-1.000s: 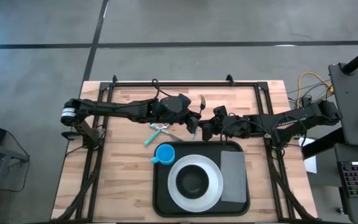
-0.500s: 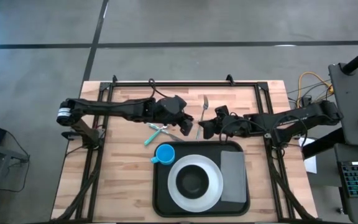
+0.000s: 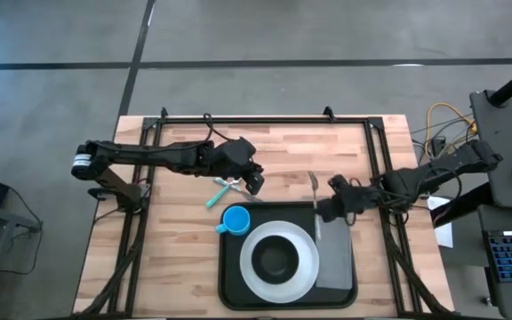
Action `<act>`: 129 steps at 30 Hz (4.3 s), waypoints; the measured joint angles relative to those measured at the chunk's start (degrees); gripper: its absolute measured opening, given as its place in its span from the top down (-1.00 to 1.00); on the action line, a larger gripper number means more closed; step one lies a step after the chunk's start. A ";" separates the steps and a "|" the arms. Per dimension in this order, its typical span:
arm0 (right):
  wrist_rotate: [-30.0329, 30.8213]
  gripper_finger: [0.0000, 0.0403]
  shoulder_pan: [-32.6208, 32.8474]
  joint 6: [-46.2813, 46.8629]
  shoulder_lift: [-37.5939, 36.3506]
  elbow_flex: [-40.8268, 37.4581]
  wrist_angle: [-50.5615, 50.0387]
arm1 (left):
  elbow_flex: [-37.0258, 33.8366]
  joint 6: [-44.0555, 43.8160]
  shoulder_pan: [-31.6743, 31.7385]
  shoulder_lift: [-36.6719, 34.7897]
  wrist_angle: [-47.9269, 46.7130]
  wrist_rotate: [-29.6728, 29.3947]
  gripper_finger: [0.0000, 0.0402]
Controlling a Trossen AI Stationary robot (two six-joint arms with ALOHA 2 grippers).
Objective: Set up tray
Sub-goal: Put the blue green fork on the gray napkin
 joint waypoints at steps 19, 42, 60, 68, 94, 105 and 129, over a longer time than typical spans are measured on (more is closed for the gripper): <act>6.30 0.88 24.28 38.87 7.34 -18.31 20.79 | -4.96 -1.99 0.04 -0.44 1.44 -0.19 0.77; 4.14 0.87 24.49 46.01 21.93 -17.25 31.58 | -4.98 -2.02 0.04 -0.44 1.30 -0.12 0.77; 0.27 0.48 24.47 46.72 22.32 -16.53 31.04 | -4.98 -2.02 0.02 -0.44 1.28 -0.12 0.77; 0.09 0.43 24.47 44.33 21.95 -14.17 28.09 | -5.00 -2.02 0.02 -0.44 1.28 -0.12 0.77; 0.51 0.55 17.33 34.72 20.03 -4.62 -1.38 | -5.44 -1.12 0.02 -0.42 1.32 -0.14 0.77; -3.81 0.52 16.30 35.15 20.05 -7.12 0.33 | -6.56 -1.12 -0.07 -0.42 1.41 -0.12 0.77; 0.16 0.44 12.51 31.74 24.20 -7.02 6.01 | -6.93 -0.38 -0.02 -0.42 1.23 -0.12 0.77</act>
